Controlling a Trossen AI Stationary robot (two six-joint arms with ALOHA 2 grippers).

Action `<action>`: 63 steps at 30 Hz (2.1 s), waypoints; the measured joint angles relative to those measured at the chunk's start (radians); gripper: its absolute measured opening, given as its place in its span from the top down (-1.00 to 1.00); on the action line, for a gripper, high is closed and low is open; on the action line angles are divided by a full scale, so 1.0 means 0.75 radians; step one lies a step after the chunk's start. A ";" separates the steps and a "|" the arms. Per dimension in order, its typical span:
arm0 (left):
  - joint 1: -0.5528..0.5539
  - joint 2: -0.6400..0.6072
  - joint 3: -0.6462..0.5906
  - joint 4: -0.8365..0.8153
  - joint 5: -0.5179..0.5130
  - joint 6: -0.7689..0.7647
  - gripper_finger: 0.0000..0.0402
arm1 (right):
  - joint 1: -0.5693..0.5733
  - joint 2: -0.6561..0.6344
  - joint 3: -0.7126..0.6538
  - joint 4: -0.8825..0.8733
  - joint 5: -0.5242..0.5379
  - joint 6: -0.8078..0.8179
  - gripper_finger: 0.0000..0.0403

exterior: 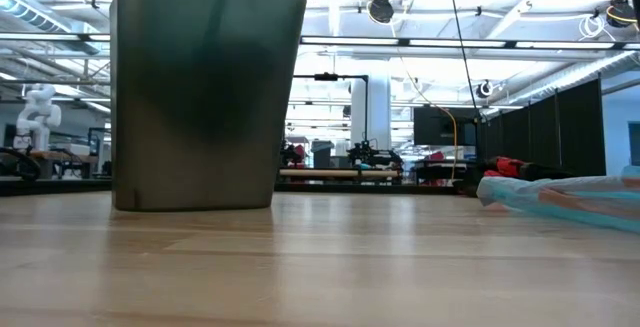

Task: Place trash/remove bag and relplace
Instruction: Close the blue trash bag in the trash bin

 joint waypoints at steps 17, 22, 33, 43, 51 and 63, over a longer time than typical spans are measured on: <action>0.194 0.165 0.059 0.472 0.040 0.311 0.38 | 0.029 0.001 0.000 0.102 -0.010 -0.068 1.00; 0.301 0.224 0.056 0.511 0.108 0.311 0.38 | 0.079 0.001 0.000 0.137 -0.016 -0.106 1.00; 0.392 0.264 0.059 0.663 0.391 0.335 0.38 | 0.154 0.001 0.000 0.156 -0.015 -0.144 1.00; 0.412 0.301 0.059 0.623 0.424 0.334 0.38 | 0.182 0.001 -0.001 0.188 -0.015 -0.159 1.00; 0.413 0.302 0.059 0.544 0.419 0.335 0.38 | 0.185 0.002 -0.001 0.232 -0.049 -0.159 1.00; 0.435 0.303 0.058 0.587 0.412 0.371 0.78 | 0.181 0.000 0.001 0.220 -0.040 -0.185 1.00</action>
